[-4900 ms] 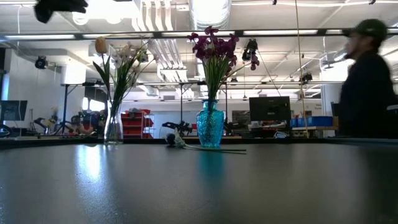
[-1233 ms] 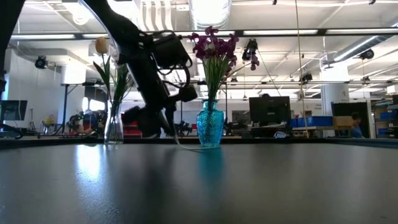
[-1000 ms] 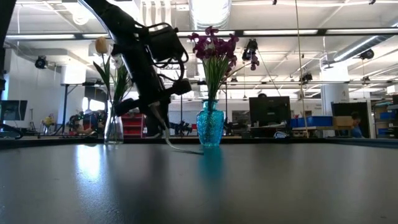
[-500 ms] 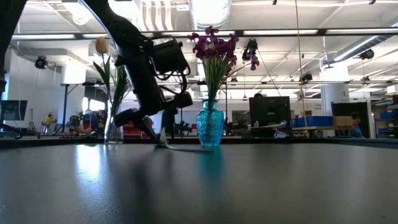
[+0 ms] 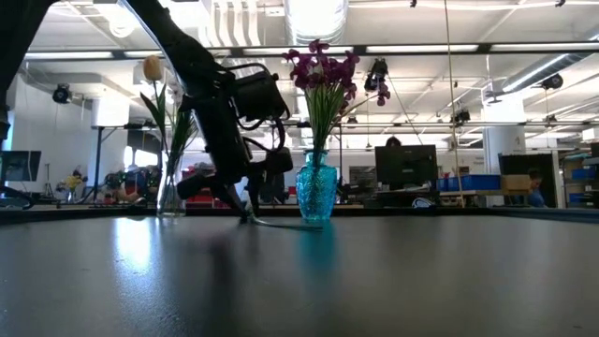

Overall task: Sort flowers into vase by color
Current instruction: Put the black flower into the blue vase

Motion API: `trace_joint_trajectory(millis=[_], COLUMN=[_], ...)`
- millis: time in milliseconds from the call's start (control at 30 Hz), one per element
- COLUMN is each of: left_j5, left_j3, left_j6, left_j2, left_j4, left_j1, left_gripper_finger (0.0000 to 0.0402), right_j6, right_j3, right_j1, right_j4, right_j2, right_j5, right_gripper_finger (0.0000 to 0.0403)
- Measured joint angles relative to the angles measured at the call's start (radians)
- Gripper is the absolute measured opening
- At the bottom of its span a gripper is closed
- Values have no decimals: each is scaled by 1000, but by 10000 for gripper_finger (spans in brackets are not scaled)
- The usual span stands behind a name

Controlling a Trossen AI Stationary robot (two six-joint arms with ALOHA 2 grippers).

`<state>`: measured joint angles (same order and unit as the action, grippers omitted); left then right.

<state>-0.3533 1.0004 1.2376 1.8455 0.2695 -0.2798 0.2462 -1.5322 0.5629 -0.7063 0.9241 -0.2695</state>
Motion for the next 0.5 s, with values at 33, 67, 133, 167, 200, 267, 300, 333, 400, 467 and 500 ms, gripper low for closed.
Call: trace_joint_trajectory(millis=[33,67,133,167,200,267,300,333,400,467,500], left_j5=[-3,-5,-15,-27,-40,-72,-93,-112,-162,-228,-263], left_j3=[0,0,0,0,0,0,2,7,25,50,66], left_j6=[-2,-9,-28,-32,-32,-38,-52,-74,-120,-174,-203], left_j2=[1,0,-8,-17,-28,-59,-76,-97,-138,-189,-210], left_j4=[1,2,2,7,10,8,9,10,8,9,7], left_j1=[0,0,0,2,4,7,9,12,20,29,31], left_gripper_finger=[63,49,21,12,7,8,8,6,3,3,2], right_j6=[0,0,0,0,0,0,0,0,1,1,1], right_j3=[0,0,0,0,0,0,0,0,0,0,0], right_j1=[0,0,0,0,0,0,0,0,0,0,0], right_j4=[0,0,0,0,0,0,0,0,0,0,0], right_j2=[0,0,0,0,0,0,0,0,0,0,0], right_j5=[0,0,0,0,0,0,0,0,0,0,0], right_gripper_finger=[9,9,9,9,9,9,9,9,9,9,9])
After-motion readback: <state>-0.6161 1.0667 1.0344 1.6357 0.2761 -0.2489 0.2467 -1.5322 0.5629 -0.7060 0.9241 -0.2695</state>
